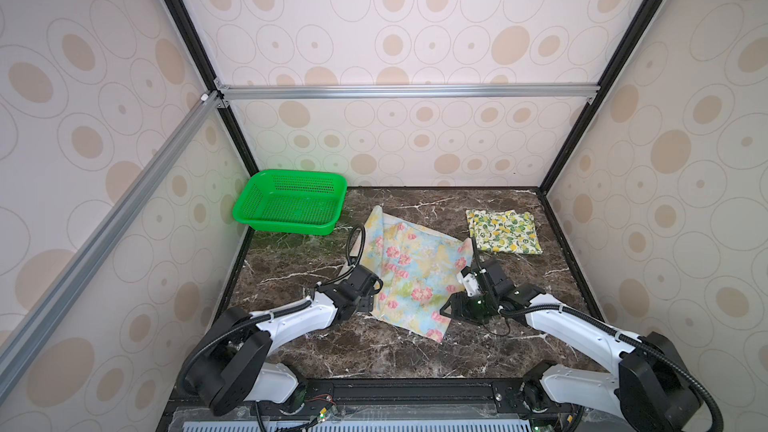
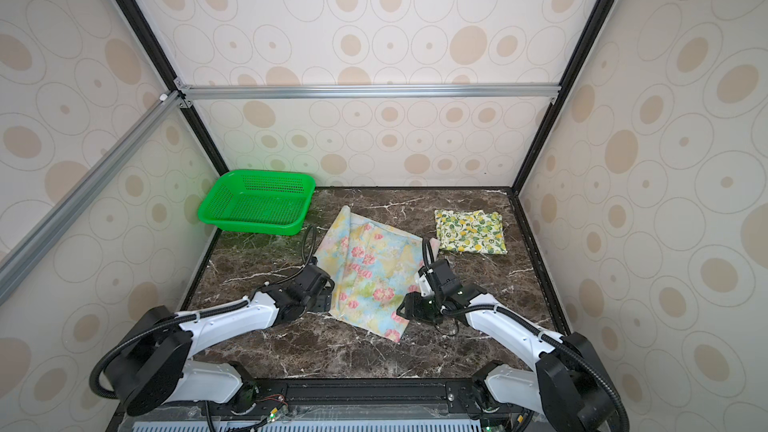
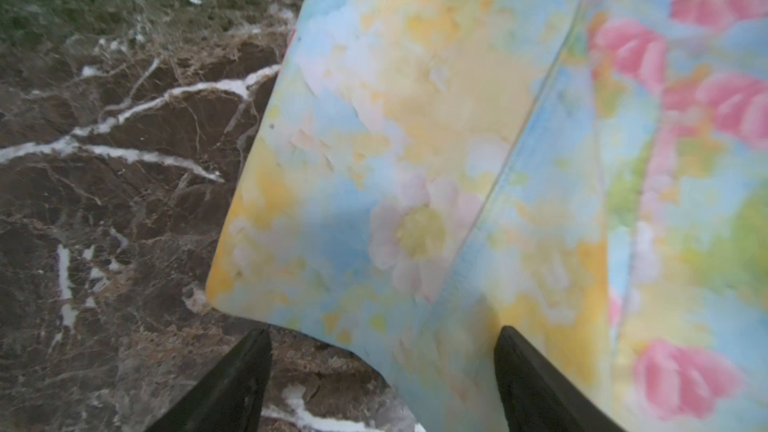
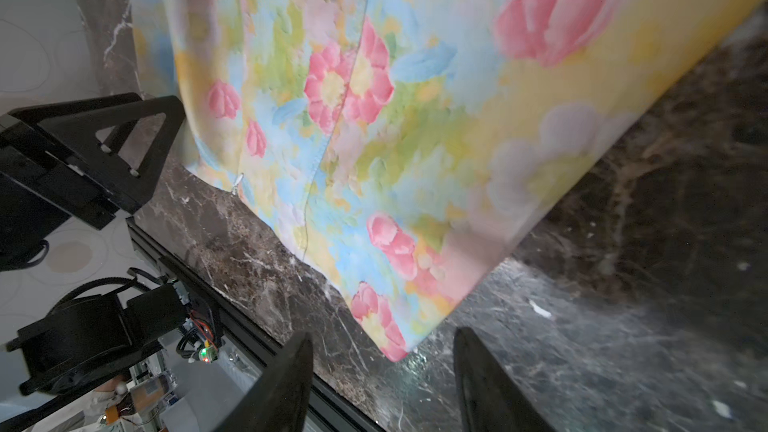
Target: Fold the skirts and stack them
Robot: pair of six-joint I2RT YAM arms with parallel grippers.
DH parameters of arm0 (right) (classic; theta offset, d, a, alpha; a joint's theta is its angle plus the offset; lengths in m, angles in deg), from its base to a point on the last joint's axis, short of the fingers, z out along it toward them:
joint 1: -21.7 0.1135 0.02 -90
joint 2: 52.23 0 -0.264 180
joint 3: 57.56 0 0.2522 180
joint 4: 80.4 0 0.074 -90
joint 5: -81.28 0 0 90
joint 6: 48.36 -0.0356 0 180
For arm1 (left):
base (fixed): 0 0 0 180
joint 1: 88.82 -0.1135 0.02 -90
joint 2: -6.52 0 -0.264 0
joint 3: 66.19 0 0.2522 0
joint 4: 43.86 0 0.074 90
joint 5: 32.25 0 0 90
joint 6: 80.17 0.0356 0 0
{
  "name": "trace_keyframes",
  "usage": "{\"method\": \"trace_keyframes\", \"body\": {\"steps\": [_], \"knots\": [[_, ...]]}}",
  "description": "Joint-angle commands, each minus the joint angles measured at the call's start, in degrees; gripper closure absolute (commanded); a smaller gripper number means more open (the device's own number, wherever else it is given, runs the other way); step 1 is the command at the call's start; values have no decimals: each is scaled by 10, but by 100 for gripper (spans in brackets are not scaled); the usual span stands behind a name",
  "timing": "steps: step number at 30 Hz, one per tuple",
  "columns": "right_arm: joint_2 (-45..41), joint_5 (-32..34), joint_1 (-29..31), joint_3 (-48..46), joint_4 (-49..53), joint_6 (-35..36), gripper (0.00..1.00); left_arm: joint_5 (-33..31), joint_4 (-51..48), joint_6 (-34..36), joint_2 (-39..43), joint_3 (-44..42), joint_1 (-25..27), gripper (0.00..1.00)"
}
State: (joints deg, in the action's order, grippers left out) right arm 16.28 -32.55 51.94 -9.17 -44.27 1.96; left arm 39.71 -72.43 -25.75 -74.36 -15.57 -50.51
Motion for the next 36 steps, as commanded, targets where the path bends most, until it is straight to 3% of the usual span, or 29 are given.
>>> {"method": "trace_keyframes", "body": {"steps": [1,5,9,14,23,36], "knots": [[8,33,5,-5,20,-17,43,-11,0,1,-10,33,-17,17],[19,33,5,-3,28,-18,44,37,38,21,-8,38,-21,20],[31,30,5,-2,19,-23,45,5,8,21,-11,42,-25,22],[45,19,6,14,29,-19,49,-17,-24,13,-5,39,-67,26],[38,24,11,17,54,-21,50,1,-9,46,-2,29,-126,29],[55,12,15,17,40,-29,52,14,9,38,-41,13,-129,56]]}}
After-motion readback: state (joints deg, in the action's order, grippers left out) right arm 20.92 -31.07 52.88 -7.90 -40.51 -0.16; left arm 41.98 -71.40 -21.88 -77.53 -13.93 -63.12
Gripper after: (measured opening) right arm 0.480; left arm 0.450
